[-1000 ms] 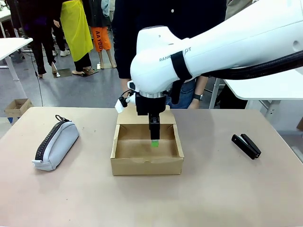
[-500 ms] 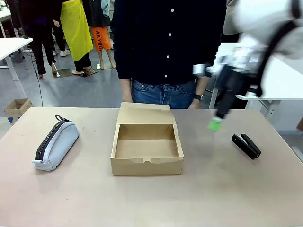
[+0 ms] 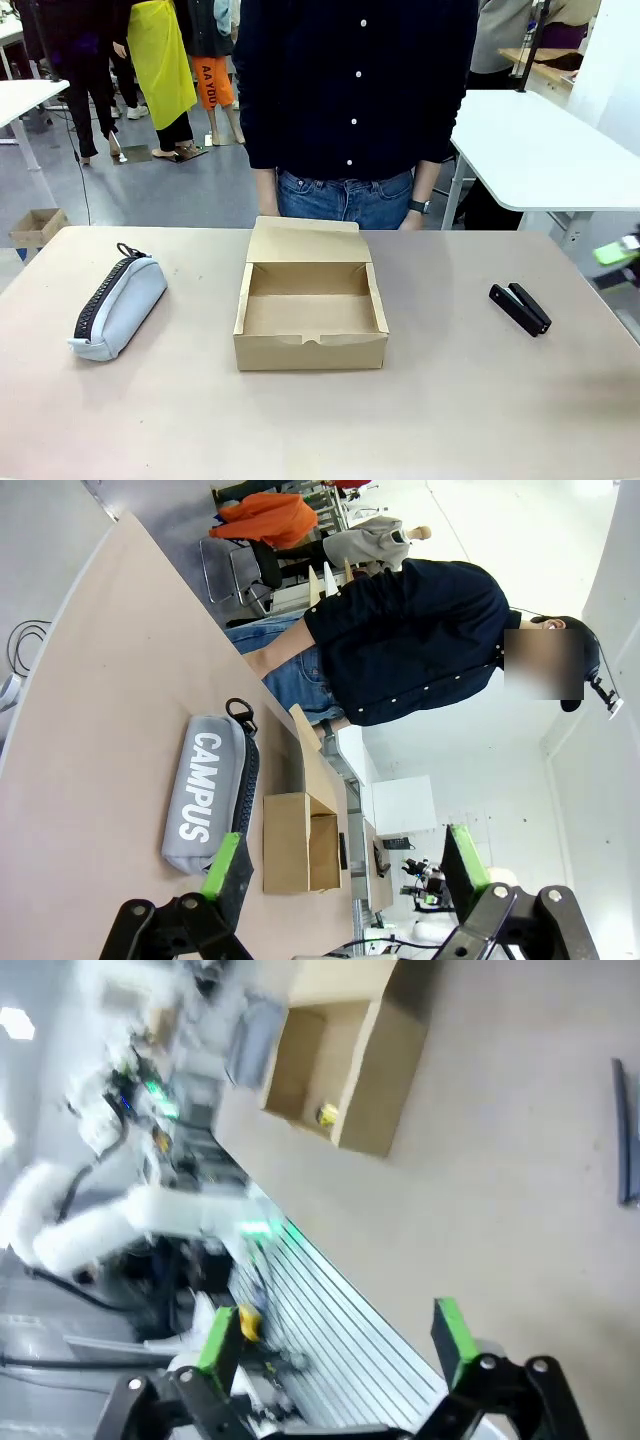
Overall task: Pack the items into the box.
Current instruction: Pick up the item indicated by the person and place it inside the Mailer Box.
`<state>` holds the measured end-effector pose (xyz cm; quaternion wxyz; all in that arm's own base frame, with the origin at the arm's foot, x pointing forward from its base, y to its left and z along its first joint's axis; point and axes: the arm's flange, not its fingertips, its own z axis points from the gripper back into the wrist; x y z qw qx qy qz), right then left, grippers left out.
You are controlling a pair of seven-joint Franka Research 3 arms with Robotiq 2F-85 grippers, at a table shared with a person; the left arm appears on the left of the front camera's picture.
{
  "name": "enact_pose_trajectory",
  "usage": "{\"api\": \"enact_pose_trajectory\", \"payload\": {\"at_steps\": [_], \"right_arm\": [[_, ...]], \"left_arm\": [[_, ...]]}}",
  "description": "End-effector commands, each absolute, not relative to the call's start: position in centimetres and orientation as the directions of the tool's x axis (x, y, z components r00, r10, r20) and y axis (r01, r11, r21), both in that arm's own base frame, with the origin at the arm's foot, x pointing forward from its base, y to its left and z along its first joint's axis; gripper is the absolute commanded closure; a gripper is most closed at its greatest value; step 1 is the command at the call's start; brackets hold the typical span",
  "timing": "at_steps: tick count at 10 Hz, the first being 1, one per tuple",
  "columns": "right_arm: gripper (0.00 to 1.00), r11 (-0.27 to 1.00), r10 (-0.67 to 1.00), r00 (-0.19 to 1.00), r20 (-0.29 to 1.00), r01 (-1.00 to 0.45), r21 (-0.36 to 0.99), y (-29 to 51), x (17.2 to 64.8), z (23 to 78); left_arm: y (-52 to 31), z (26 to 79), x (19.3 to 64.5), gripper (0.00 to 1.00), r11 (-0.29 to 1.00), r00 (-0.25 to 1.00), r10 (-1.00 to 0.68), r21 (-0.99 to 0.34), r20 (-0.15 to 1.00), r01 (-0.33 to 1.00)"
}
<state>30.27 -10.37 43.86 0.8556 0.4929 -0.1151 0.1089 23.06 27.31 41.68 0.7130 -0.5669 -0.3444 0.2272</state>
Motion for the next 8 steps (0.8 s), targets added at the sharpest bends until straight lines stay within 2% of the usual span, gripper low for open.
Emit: {"api": "enact_pose_trajectory", "payload": {"at_steps": [1, 2, 3, 4, 8], "right_arm": [[0.00, 0.326, -0.254, 0.916, 0.310, -0.221, 0.919, -12.4, 27.5, 39.9], [0.00, 0.241, -0.355, 0.880, 0.317, -0.241, 0.940, -13.4, 25.7, 37.5], [0.00, 0.258, -0.406, 0.855, 0.323, -0.232, 0.938, -13.5, 24.3, 35.5], [0.00, 0.349, -0.231, 0.935, 0.269, -0.179, 0.920, -16.4, 28.2, 41.0], [0.00, 0.349, -0.231, 0.935, 0.269, -0.179, 0.920, -16.4, 28.2, 41.0]], "left_arm": [[26.9, 41.6, 23.0, 0.00, 0.250, 0.646, 0.720, -0.963, 0.253, 0.099], [26.9, 41.6, 23.0, 0.00, 0.250, 0.646, 0.720, -0.963, 0.253, 0.099], [26.9, 41.6, 23.0, 0.00, 0.250, 0.646, 0.720, -0.963, 0.253, 0.099], [26.9, 41.6, 23.0, 0.00, 0.250, 0.646, 0.720, -0.963, 0.253, 0.099], [26.9, 41.6, 23.0, 0.00, 0.250, 0.646, 0.720, -0.963, 0.253, 0.099]]}}
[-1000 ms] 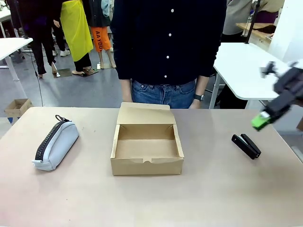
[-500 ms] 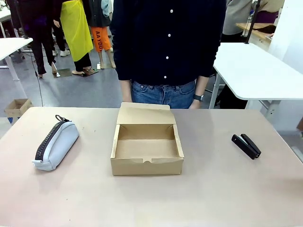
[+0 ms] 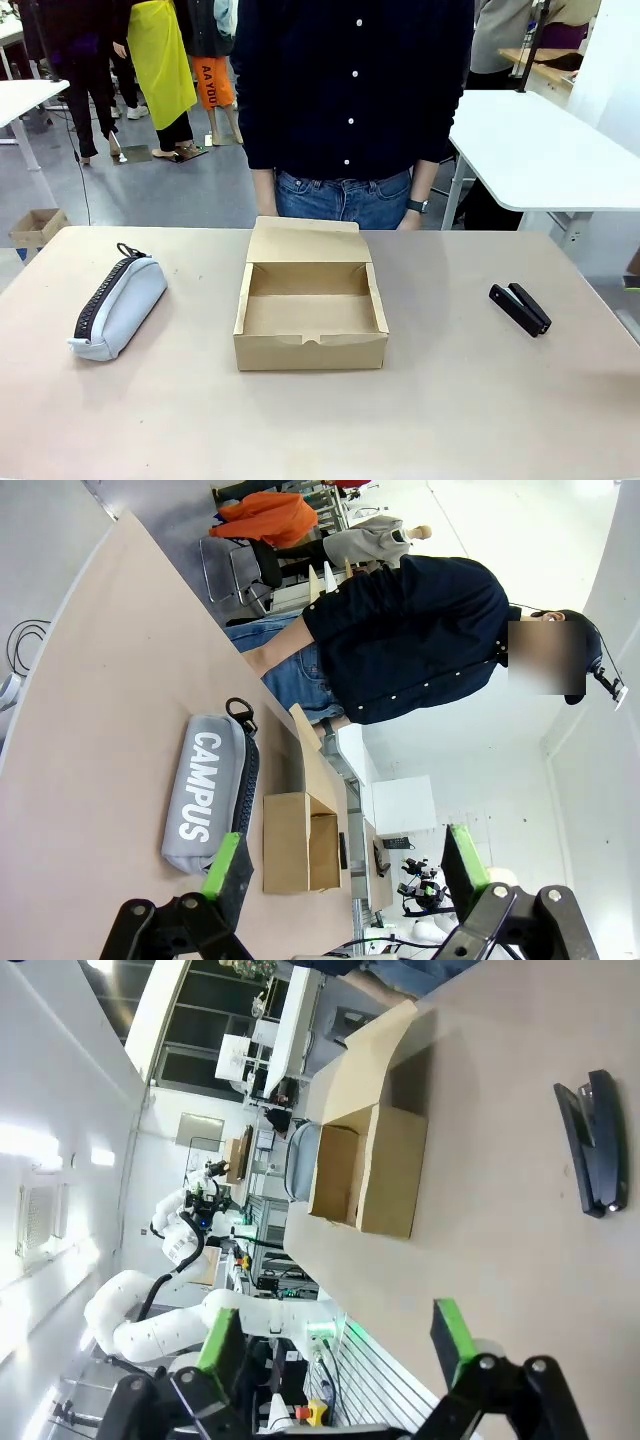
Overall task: Pack the items into the box.
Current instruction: Pick up the item indicated by the person and place it inside the Mailer Box.
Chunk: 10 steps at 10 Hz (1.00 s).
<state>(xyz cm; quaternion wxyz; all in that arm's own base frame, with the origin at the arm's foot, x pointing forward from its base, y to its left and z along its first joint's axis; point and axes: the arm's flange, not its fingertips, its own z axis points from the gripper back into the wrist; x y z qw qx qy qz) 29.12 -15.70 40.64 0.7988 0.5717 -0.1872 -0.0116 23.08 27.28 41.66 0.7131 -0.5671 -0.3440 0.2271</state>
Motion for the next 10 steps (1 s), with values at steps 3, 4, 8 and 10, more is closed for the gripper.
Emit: {"api": "enact_pose_trajectory", "payload": {"at_steps": [3, 4, 8, 10], "right_arm": [[0.00, 0.349, -0.231, 0.935, 0.269, -0.179, 0.920, -16.35, 28.22, 41.04], [0.00, 0.349, -0.231, 0.935, 0.269, -0.179, 0.920, -16.35, 28.22, 41.04], [0.00, 0.349, -0.231, 0.935, 0.269, -0.179, 0.920, -16.35, 28.22, 41.04], [0.00, 0.349, -0.231, 0.935, 0.269, -0.179, 0.920, -16.35, 28.22, 41.04]], "left_arm": [[26.86, 41.57, 23.04, 0.00, 0.250, 0.646, 0.720, -0.963, 0.253, 0.099], [26.86, 41.57, 23.04, 0.00, 0.250, 0.646, 0.720, -0.963, 0.253, 0.099], [26.86, 41.57, 23.04, 0.00, 0.250, 0.646, 0.720, -0.963, 0.253, 0.099], [26.86, 41.57, 23.04, 0.00, 0.250, 0.646, 0.720, -0.963, 0.253, 0.099]]}}
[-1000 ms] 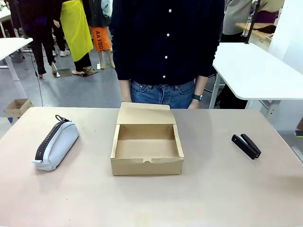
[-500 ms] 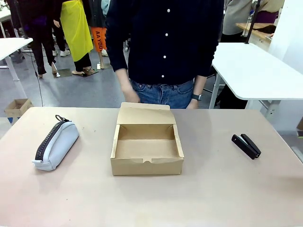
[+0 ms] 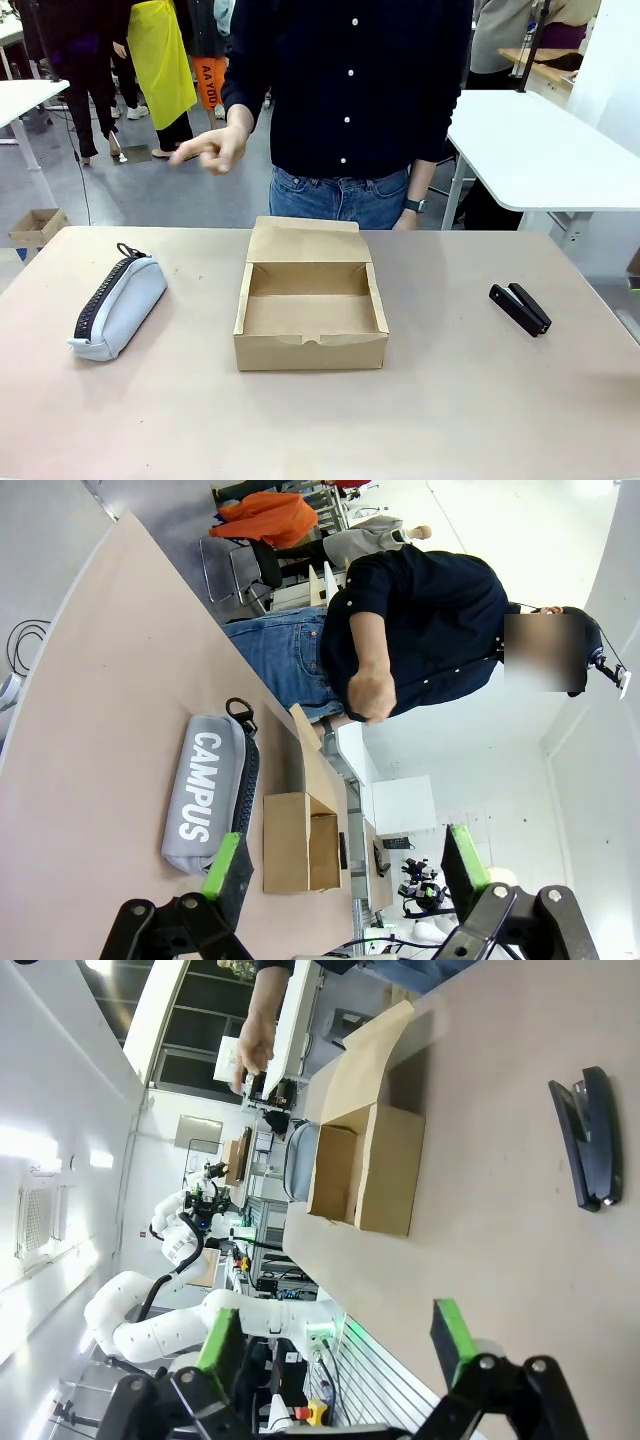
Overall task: Pack the items into the box.
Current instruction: Pick up the item indicated by the person and place it inside the Mailer Box.
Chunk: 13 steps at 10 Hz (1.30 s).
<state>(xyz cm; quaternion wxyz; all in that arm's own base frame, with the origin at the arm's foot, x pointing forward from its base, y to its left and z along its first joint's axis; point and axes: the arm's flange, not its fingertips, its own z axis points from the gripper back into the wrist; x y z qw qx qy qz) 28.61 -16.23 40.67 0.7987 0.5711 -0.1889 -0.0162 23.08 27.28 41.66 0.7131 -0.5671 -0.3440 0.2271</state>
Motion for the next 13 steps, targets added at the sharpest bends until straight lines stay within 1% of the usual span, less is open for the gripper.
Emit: {"api": "enact_pose_trajectory", "payload": {"at_steps": [1, 9, 10, 11, 12, 13], "right_arm": [[0.00, 0.349, -0.231, 0.935, 0.269, -0.179, 0.920, -16.4, 28.2, 41.0], [0.00, 0.349, -0.231, 0.935, 0.269, -0.179, 0.920, -16.4, 28.2, 41.0], [0.00, 0.349, -0.231, 0.935, 0.269, -0.179, 0.920, -16.4, 28.2, 41.0], [0.00, 0.349, -0.231, 0.935, 0.269, -0.179, 0.920, -16.4, 28.2, 41.0], [0.00, 0.349, -0.231, 0.935, 0.269, -0.179, 0.920, -16.4, 28.2, 41.0], [0.00, 0.349, -0.231, 0.935, 0.269, -0.179, 0.920, -16.4, 28.2, 41.0]], "left_arm": [[26.9, 41.6, 23.0, 0.00, 0.250, 0.646, 0.720, -0.963, 0.253, 0.099], [26.9, 41.6, 23.0, 0.00, 0.250, 0.646, 0.720, -0.963, 0.253, 0.099], [27.3, 41.7, 23.1, 0.00, 0.254, 0.660, 0.714, -0.965, 0.233, 0.066], [25.5, 43.8, 23.0, 0.00, 0.369, 0.660, 0.694, -0.929, 0.288, 0.018], [22.6, 46.6, 23.5, 0.00, 0.508, 0.699, 0.608, -0.861, 0.376, 0.022], [19.4, 49.1, 24.5, 0.00, 0.631, 0.757, 0.457, -0.770, 0.468, 0.095]]}}
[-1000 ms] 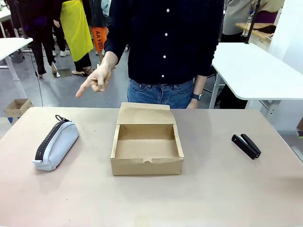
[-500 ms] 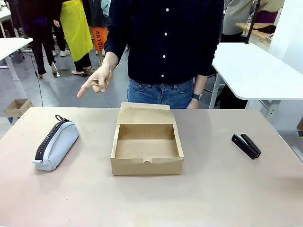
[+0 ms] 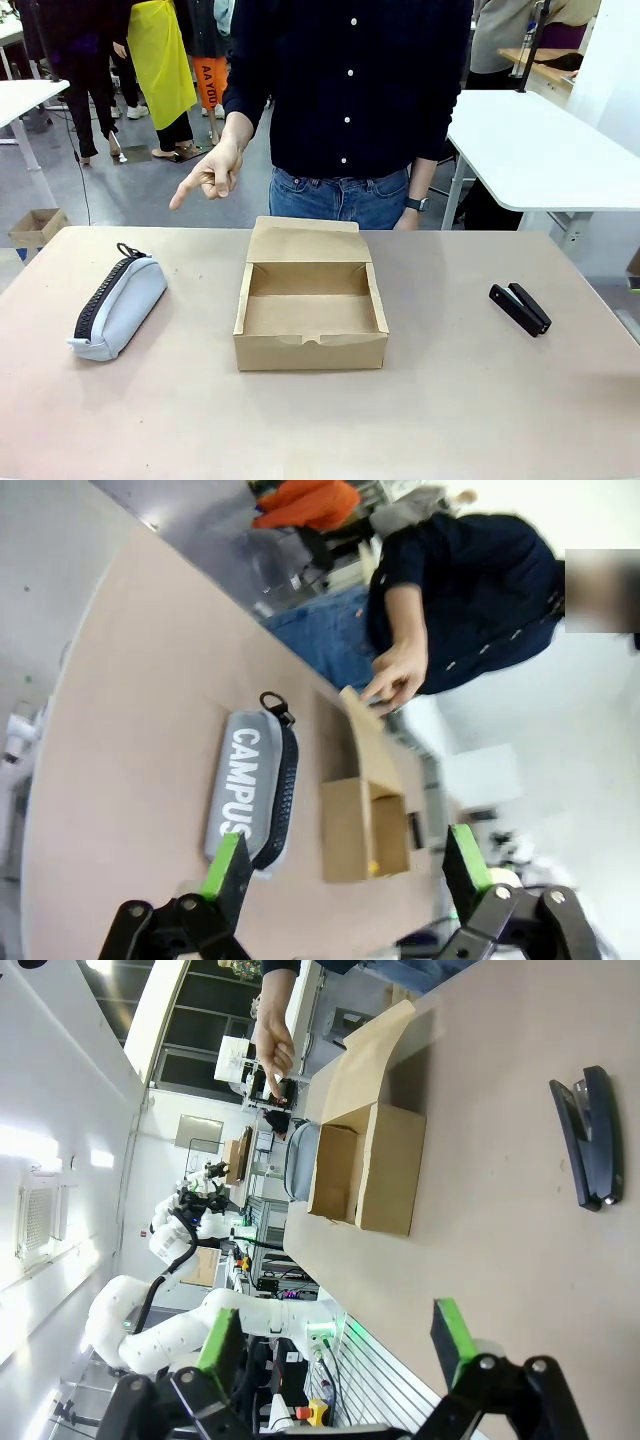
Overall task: Pack the items into the box.
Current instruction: Pick up the item indicated by the person and place it inside the Mailer Box.
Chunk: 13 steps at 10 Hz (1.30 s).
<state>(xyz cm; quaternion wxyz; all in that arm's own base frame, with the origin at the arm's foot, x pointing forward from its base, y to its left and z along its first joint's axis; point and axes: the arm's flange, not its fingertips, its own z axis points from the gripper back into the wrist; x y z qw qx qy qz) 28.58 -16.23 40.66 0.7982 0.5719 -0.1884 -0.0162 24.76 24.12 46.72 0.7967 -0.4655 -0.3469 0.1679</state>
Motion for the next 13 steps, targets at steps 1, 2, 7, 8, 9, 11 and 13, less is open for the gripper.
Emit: {"api": "enact_pose_trajectory", "payload": {"at_steps": [1, 2, 7, 8, 9, 11, 13], "right_arm": [[0.00, 0.349, -0.231, 0.935, 0.269, -0.179, 0.920, -16.4, 28.2, 41.0], [0.00, 0.349, -0.231, 0.935, 0.269, -0.179, 0.920, -16.4, 28.2, 41.0], [0.00, 0.349, -0.231, 0.935, 0.269, -0.179, 0.920, -16.4, 28.2, 41.0], [0.00, 0.349, -0.231, 0.935, 0.269, -0.179, 0.920, -16.4, 28.2, 41.0], [0.00, 0.349, -0.231, 0.935, 0.269, -0.179, 0.920, -16.4, 28.2, 41.0], [0.00, 0.349, -0.231, 0.935, 0.269, -0.179, 0.920, -16.4, 28.2, 41.0], [0.00, 0.349, -0.231, 0.935, 0.269, -0.179, 0.920, -16.4, 28.2, 41.0]], "left_arm": [[15.9, 51.1, 26.2, 0.00, 0.740, 0.809, 0.277, -0.652, 0.518, 0.164], [13.0, 52.1, 28.1, 0.00, 0.801, 0.847, 0.128, -0.557, 0.516, 0.219], [1.3, 50.6, 35.3, 0.00, 0.892, 0.868, -0.341, -0.166, 0.361, 0.419], [-0.3, 49.4, 36.1, 0.00, 0.880, 0.867, -0.392, -0.148, 0.308, 0.450], [-1.9, 47.4, 37.3, 0.00, 0.905, 0.891, -0.383, -0.093, 0.242, 0.415], [-3.4, 44.6, 38.8, 0.00, 0.935, 0.919, -0.325, -0.067, 0.221, 0.347], [-3.6, 42.4, 39.9, 0.00, 0.957, 0.935, -0.266, -0.055, 0.235, 0.286]]}}
